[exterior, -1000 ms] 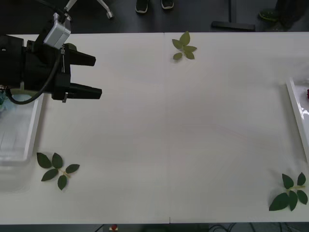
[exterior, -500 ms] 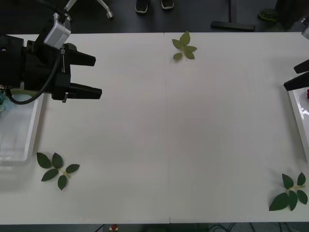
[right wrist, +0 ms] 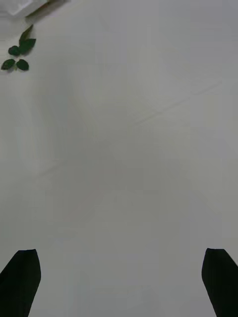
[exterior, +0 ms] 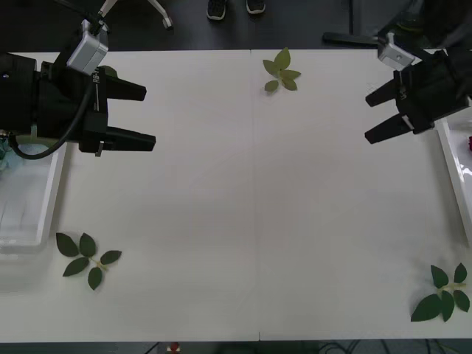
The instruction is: Place the red flowers into the right box and the blue flowers into the left box. If a person shows an open palm, hand one flower to the person first, then continue sorting.
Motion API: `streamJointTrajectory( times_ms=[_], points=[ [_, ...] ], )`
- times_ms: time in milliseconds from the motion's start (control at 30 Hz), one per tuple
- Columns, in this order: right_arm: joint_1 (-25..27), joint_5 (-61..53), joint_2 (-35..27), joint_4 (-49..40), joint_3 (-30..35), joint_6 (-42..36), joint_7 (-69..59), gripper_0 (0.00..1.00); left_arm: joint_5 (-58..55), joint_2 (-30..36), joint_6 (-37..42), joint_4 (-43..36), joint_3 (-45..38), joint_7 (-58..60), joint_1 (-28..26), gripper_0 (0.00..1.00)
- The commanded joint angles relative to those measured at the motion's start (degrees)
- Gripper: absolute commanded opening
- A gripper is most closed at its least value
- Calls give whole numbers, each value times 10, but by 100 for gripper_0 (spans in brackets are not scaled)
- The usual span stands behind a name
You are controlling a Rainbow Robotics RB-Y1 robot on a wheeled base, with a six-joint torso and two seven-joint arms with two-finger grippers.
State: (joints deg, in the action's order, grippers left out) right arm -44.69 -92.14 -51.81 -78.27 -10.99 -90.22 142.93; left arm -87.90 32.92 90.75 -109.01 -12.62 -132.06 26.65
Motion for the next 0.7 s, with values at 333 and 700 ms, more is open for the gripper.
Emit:
streamJointTrajectory(
  times_ms=[333, 700],
  points=[
    [-29, -76, 51, -21, -33, 14, 53, 95, 1, 13, 1, -13, -4, -7, 9, 100],
    [-31, -17, 60, -29, -33, 39, 118, 95, 1, 13, 1, -13, -4, -7, 9, 100]
  ],
)
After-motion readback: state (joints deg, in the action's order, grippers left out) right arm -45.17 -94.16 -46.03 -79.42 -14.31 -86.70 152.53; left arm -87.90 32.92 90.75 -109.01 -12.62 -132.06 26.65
